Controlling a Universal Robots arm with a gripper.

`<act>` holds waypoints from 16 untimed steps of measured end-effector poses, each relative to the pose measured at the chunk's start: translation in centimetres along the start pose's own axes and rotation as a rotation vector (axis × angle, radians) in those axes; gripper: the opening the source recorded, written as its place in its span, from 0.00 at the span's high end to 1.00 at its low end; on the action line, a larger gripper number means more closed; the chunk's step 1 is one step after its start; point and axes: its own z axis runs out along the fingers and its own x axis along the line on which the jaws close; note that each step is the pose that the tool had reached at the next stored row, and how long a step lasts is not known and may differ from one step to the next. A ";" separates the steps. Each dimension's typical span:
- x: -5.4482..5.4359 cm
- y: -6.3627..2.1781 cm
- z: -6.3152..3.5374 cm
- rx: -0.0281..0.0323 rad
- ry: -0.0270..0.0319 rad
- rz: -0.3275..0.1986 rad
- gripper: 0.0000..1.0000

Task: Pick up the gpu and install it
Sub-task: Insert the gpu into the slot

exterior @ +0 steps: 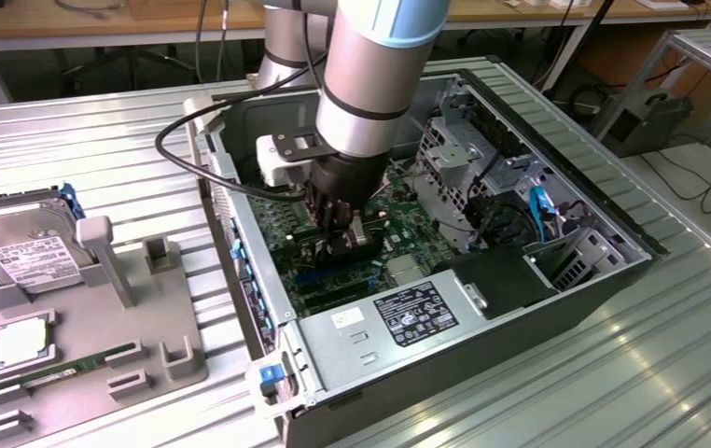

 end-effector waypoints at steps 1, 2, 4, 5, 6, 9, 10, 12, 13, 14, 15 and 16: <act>0.0 0.00 0.02 0.0000 0.0003 0.000 0.74; 0.0 0.00 0.07 -0.0002 0.0013 0.000 0.74; 0.0 -0.01 0.21 0.0001 0.0033 0.000 0.74; 0.0 -0.01 0.26 0.0001 0.0049 0.000 0.74; 0.1 -0.01 0.30 0.0001 0.0063 0.001 0.74; 0.1 -0.01 0.36 0.0001 0.0098 0.001 0.74; 0.1 -0.02 0.37 0.0001 0.0109 0.001 0.74; 0.1 -0.02 0.38 0.0002 0.0114 0.001 0.74; 0.1 -0.03 0.29 -0.0007 0.0132 0.001 0.74; 0.1 -0.03 0.29 -0.0008 0.0132 0.000 0.74; 0.1 -0.02 0.31 -0.0005 0.0128 0.000 0.74; 0.1 -0.02 0.30 -0.0002 0.0123 -0.001 0.74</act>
